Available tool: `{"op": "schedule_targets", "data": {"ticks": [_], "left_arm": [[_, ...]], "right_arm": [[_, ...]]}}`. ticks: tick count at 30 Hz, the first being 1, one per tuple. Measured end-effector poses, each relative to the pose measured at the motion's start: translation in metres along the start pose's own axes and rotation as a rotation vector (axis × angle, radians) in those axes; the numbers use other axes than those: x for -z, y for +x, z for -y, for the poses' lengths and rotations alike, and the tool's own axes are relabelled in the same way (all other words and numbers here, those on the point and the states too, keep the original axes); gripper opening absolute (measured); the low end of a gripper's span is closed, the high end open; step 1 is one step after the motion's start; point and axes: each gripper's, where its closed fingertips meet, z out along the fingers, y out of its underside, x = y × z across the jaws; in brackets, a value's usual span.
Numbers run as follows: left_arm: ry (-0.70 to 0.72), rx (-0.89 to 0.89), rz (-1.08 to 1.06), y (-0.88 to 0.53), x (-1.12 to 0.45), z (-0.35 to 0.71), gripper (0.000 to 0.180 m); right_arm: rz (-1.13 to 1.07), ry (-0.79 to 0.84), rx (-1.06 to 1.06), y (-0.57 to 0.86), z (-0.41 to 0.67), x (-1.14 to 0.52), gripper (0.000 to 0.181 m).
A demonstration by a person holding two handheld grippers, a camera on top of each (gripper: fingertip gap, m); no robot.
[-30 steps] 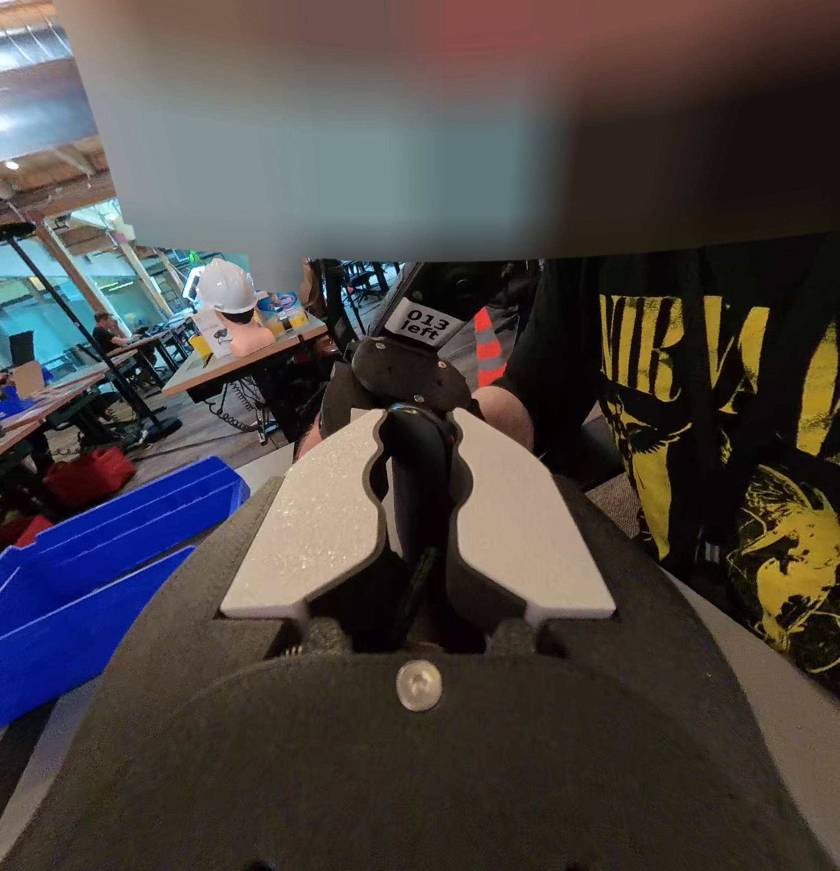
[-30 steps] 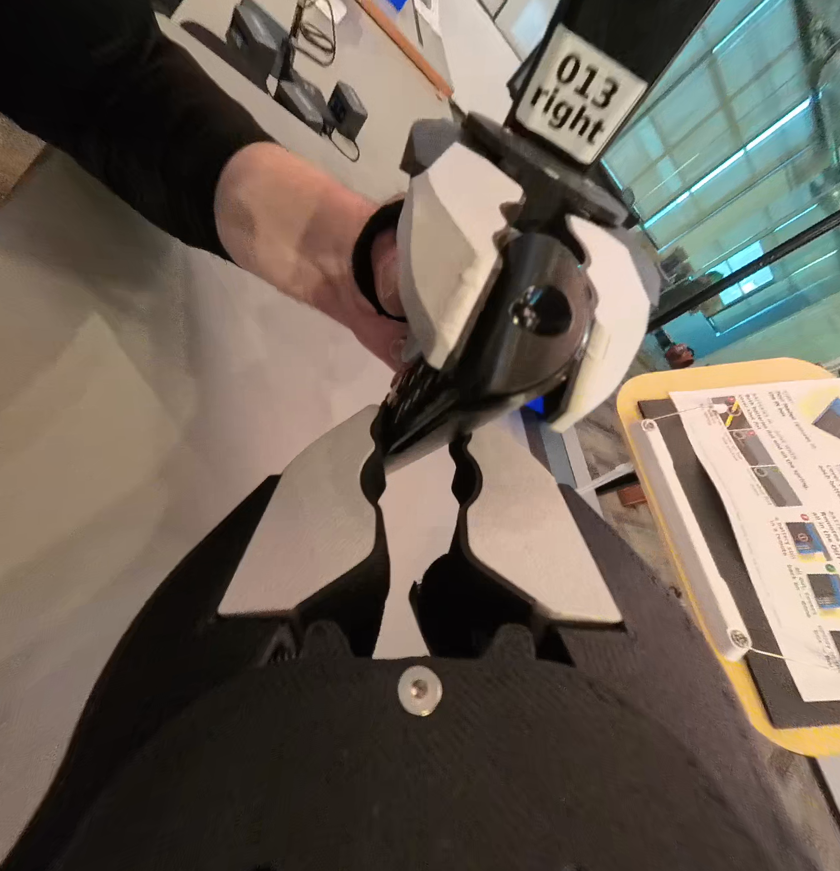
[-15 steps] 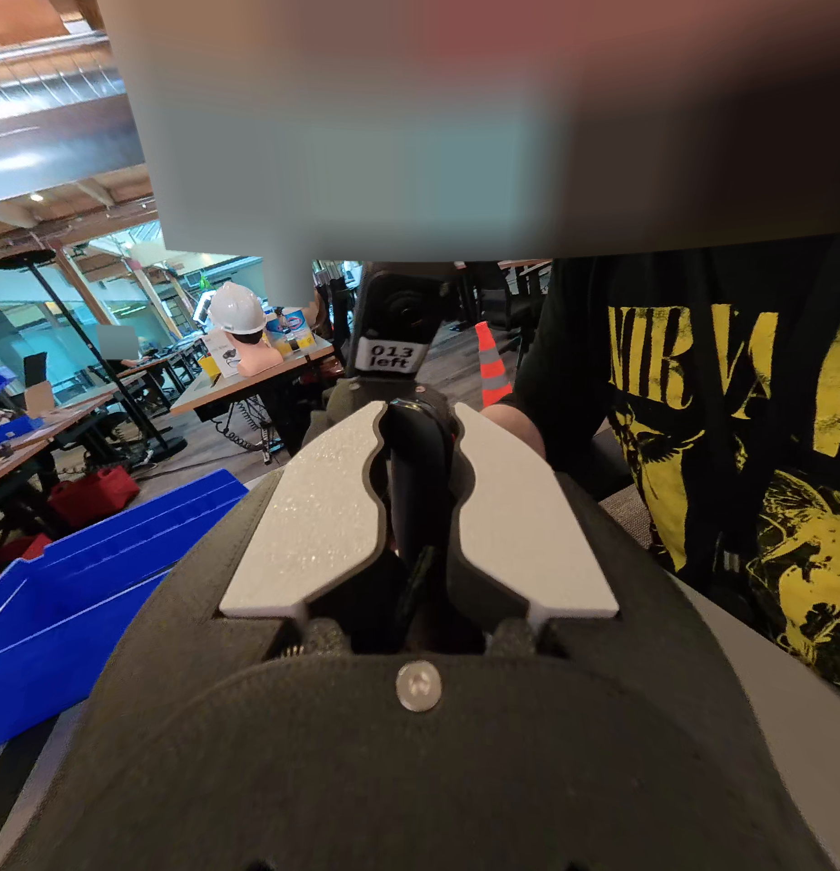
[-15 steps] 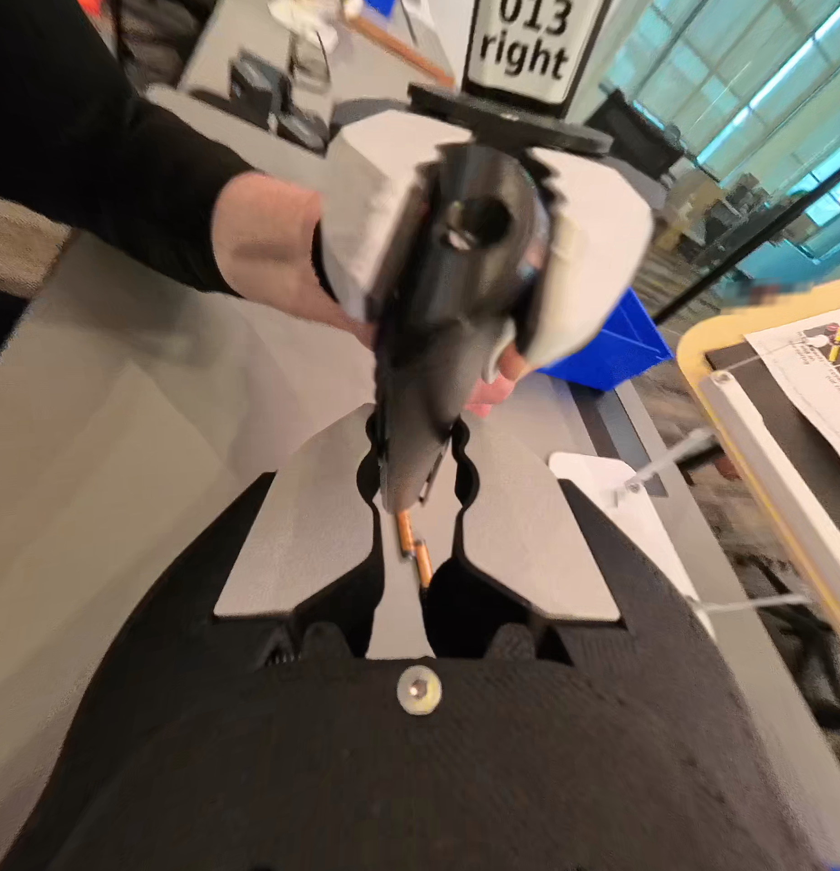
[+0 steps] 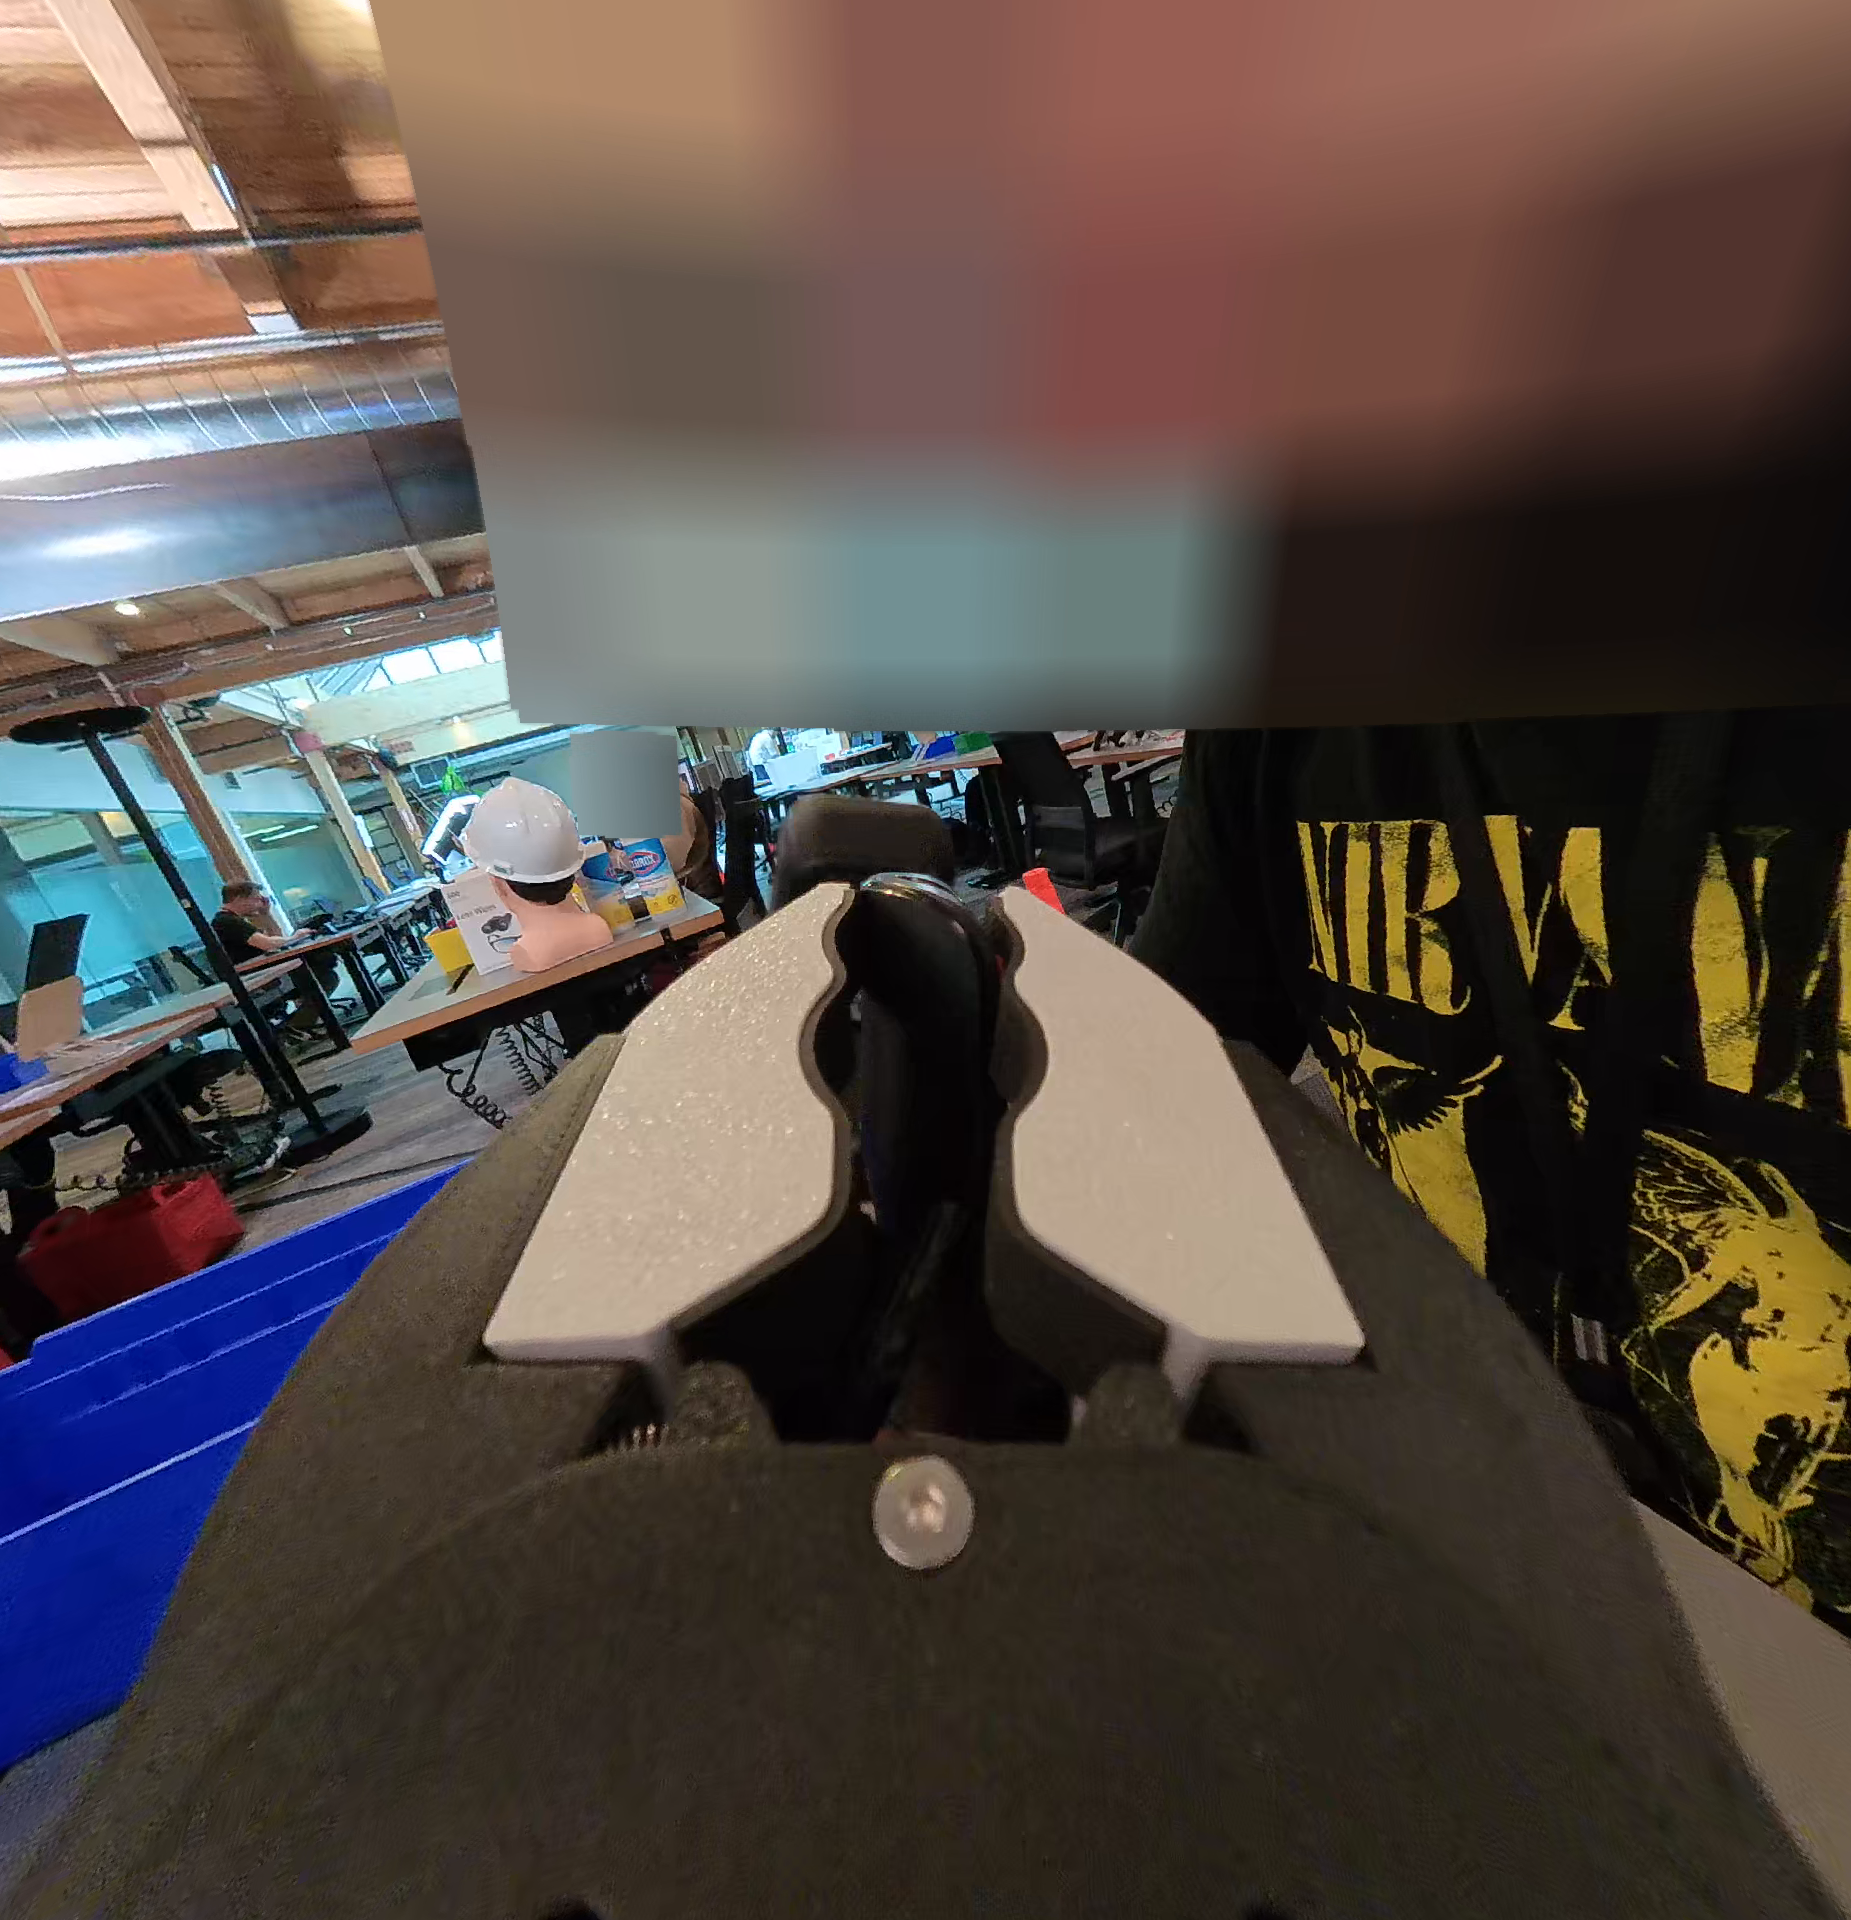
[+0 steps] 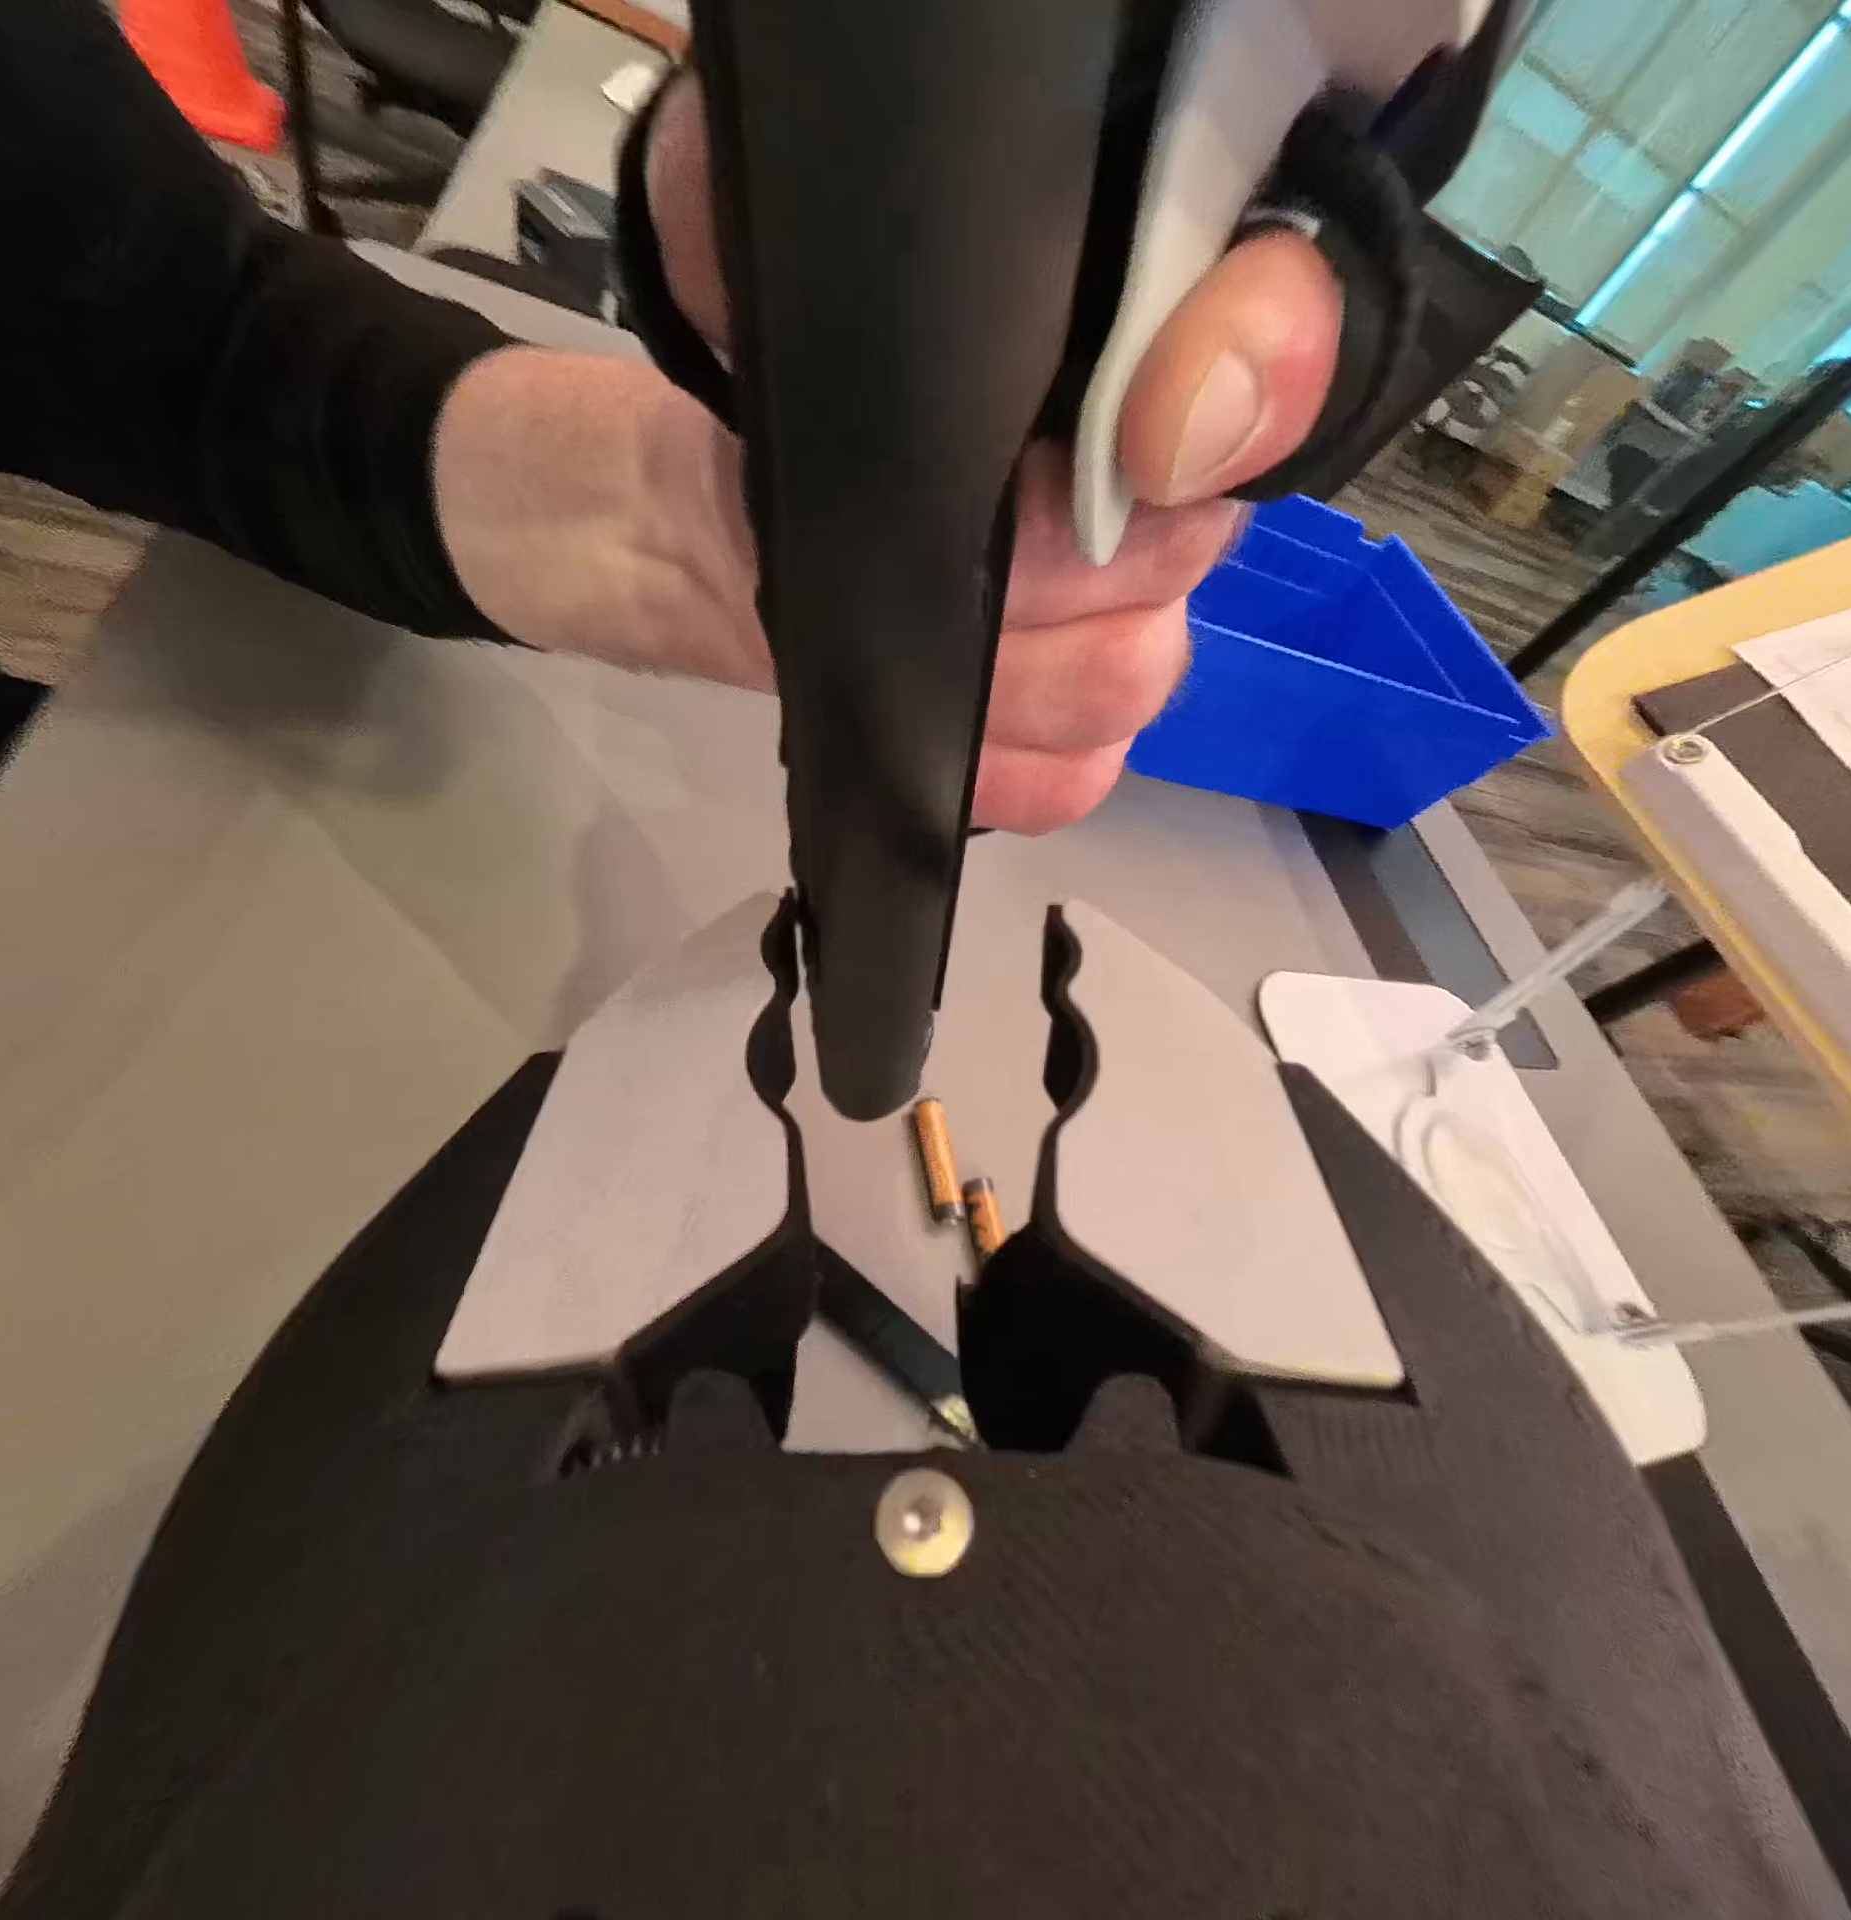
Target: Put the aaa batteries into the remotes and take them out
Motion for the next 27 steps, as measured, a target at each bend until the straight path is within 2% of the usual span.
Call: {"op": "schedule_targets", "data": {"ticks": [2, 6, 8, 10, 13, 15, 19, 24, 27], "left_arm": [[0.011, -0.001, 0.016, -0.002, -0.001, -0.001, 0.023], [0.042, -0.013, 0.069, -0.010, 0.004, 0.004, 0.024], [-0.004, -0.045, 0.129, -0.018, 0.007, 0.002, 0.025], [-0.052, -0.052, 0.200, -0.028, 0.012, 0.000, 0.036], [-0.154, -0.057, 0.312, -0.041, 0.022, -0.008, 0.051], [-0.209, -0.055, 0.420, -0.052, 0.029, -0.014, 0.057], [-0.201, 0.027, 0.562, -0.063, 0.032, -0.023, 0.084], [-0.244, -0.026, 0.658, -0.068, 0.036, -0.024, 0.091], [-0.254, 0.007, 0.650, -0.067, 0.033, -0.032, 0.095]], "right_arm": [[-0.004, -0.001, 0.054, -0.006, -0.002, -0.006, 0.025], [-0.088, -0.033, 0.070, 0.009, -0.003, -0.001, 0.020], [-0.170, -0.093, 0.113, 0.024, -0.009, 0.007, 0.020], [-0.287, -0.165, 0.175, 0.042, -0.014, 0.020, 0.020], [-0.521, -0.345, 0.374, 0.077, -0.021, 0.048, 0.020], [-0.594, -0.432, 0.437, 0.092, -0.026, 0.062, 0.020], [-0.707, -0.509, 0.526, 0.105, -0.021, 0.076, 0.020], [-0.775, -0.549, 0.460, 0.113, -0.021, 0.078, 0.020], [-0.787, -0.584, 0.449, 0.115, -0.023, 0.075, 0.020]]}}
